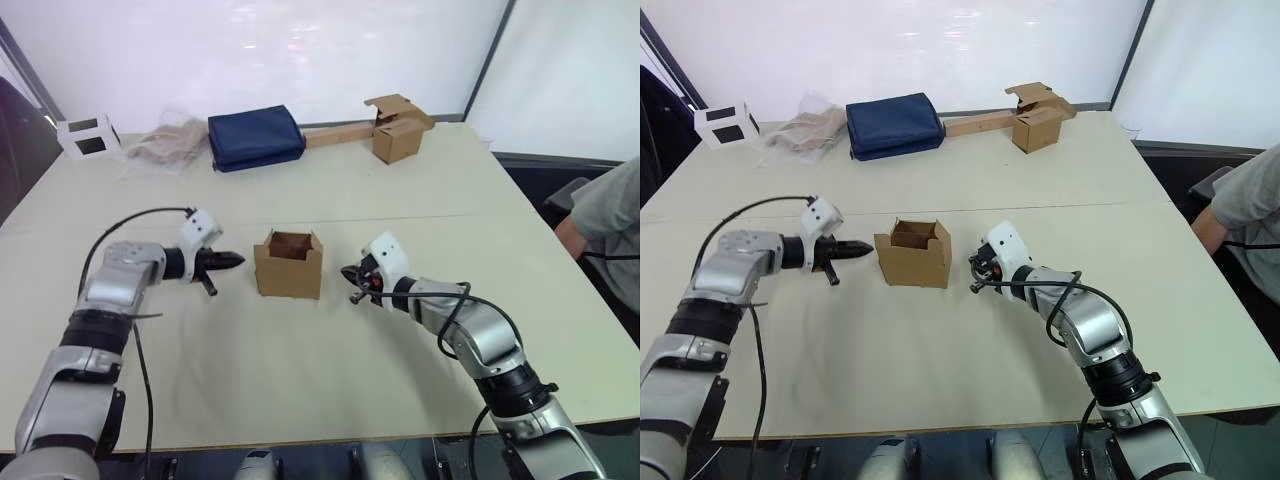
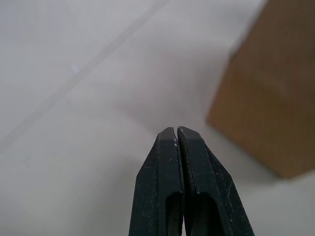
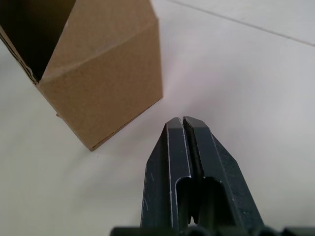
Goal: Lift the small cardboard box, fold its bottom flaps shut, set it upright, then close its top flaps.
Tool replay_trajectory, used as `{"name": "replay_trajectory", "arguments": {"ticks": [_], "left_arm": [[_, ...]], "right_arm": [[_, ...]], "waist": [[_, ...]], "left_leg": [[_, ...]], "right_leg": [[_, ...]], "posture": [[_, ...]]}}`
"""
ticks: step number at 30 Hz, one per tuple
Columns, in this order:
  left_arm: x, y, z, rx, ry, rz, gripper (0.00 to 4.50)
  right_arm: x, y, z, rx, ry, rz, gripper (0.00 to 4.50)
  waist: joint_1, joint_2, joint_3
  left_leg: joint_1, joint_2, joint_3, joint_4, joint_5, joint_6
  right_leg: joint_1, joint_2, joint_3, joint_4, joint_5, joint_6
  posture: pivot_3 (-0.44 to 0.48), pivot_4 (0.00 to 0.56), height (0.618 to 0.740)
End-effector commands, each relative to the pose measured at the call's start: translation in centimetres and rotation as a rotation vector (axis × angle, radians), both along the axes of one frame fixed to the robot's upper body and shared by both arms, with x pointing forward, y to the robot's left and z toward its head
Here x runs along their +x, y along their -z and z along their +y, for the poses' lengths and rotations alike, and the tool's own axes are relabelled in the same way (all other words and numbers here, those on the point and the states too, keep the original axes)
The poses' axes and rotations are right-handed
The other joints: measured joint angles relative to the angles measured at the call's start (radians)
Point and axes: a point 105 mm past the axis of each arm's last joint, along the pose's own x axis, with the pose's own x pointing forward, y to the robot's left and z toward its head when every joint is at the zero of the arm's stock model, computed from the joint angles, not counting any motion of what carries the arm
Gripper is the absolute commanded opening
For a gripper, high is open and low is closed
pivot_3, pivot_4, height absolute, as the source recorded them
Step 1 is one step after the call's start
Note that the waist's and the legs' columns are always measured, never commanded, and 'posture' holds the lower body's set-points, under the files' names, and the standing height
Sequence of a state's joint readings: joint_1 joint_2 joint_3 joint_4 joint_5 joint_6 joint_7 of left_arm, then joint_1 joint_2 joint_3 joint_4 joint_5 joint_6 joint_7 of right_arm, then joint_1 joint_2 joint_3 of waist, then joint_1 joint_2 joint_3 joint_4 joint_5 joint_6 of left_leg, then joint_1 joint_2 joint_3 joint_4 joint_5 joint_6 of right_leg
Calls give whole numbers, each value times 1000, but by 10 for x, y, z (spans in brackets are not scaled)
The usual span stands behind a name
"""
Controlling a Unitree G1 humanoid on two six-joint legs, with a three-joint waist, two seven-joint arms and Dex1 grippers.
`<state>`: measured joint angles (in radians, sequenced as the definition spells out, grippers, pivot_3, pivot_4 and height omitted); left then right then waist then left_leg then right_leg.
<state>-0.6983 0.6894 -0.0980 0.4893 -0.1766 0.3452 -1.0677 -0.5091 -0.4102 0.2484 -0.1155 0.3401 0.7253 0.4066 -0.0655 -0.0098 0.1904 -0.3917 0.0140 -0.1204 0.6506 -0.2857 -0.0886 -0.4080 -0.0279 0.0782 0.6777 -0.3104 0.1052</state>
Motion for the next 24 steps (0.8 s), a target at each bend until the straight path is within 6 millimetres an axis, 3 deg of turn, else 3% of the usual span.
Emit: {"name": "replay_trajectory", "arguments": {"ticks": [1,9,16,24], "left_arm": [[-4,-12,-6,15,35,-40,54],[-21,-3,-35,-11,161,37,54],[-31,-3,-44,-15,215,87,54],[-44,-4,-66,-33,323,130,54]], "right_arm": [[1,-7,8,4,-33,-28,0],[-2,-6,14,29,-75,0,0],[-11,-14,24,106,-143,10,0],[-42,-7,25,100,-251,120,0]], "waist": [[2,0,0],[-4,0,0],[-5,0,0],[-2,0,0]], "left_leg": [[0,0,0,0,0,0],[0,0,0,0,0,0],[1,0,0,0,0,0],[1,0,0,1,0,0]], "right_leg": [[0,0,0,0,0,0],[0,0,0,2,0,0],[0,0,0,2,0,0],[1,0,0,2,0,0]], "posture": [[0,150,740],[0,150,740],[0,150,740],[0,150,740]]}}
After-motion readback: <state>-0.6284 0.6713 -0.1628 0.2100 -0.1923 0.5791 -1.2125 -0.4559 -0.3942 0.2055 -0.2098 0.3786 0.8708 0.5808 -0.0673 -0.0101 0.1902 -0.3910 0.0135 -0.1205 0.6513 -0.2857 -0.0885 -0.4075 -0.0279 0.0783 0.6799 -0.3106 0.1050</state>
